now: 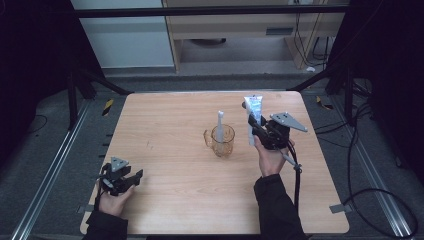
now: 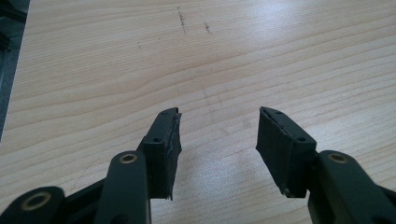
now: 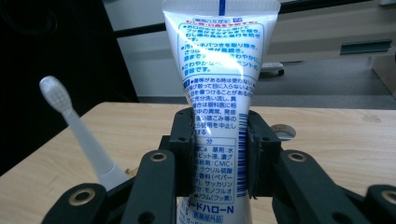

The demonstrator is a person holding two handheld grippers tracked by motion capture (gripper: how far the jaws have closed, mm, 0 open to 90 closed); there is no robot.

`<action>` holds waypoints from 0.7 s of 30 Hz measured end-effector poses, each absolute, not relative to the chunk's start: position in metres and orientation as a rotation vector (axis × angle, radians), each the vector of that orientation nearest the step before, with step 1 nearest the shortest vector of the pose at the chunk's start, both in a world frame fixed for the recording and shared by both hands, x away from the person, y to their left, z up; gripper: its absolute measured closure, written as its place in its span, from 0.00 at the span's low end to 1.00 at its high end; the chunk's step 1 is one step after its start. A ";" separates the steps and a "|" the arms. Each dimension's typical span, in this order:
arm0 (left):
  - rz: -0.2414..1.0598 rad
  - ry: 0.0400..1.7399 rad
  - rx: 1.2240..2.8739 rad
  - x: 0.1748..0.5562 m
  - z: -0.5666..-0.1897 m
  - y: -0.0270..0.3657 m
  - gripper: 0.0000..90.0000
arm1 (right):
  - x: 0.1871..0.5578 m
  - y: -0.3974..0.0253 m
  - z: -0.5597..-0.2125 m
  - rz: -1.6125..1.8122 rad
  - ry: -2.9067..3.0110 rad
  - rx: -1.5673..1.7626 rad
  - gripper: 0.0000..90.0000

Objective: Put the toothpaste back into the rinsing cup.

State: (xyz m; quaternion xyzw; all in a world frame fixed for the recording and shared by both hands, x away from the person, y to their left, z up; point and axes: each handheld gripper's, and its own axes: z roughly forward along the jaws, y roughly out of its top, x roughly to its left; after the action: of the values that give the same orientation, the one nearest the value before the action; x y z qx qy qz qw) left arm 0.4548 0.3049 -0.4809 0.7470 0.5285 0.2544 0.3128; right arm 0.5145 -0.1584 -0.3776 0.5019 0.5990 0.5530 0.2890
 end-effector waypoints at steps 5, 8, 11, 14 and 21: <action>0.672 1.395 1.969 0.455 -0.481 0.305 0.54 | 0.526 -0.156 -0.379 1.493 1.551 1.344 0.76; 0.672 1.394 1.971 0.455 -0.481 0.305 0.54 | 0.532 -0.153 -0.381 1.502 1.531 1.345 0.76; 0.672 1.395 1.970 0.455 -0.481 0.305 0.54 | 0.538 -0.150 -0.382 1.520 1.522 1.341 0.76; 0.672 1.395 1.969 0.455 -0.481 0.305 0.54 | 0.542 -0.148 -0.384 1.549 1.515 1.338 0.76; 0.670 1.396 1.970 0.455 -0.481 0.306 0.54 | 0.551 -0.140 -0.389 1.562 1.519 1.345 0.76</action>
State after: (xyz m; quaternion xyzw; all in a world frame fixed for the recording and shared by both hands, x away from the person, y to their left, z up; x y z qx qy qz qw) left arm 0.4552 0.3057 -0.4814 0.7467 0.5293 0.2540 0.3125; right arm 0.5515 -0.1400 -0.3895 0.5035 0.5682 0.5844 0.2865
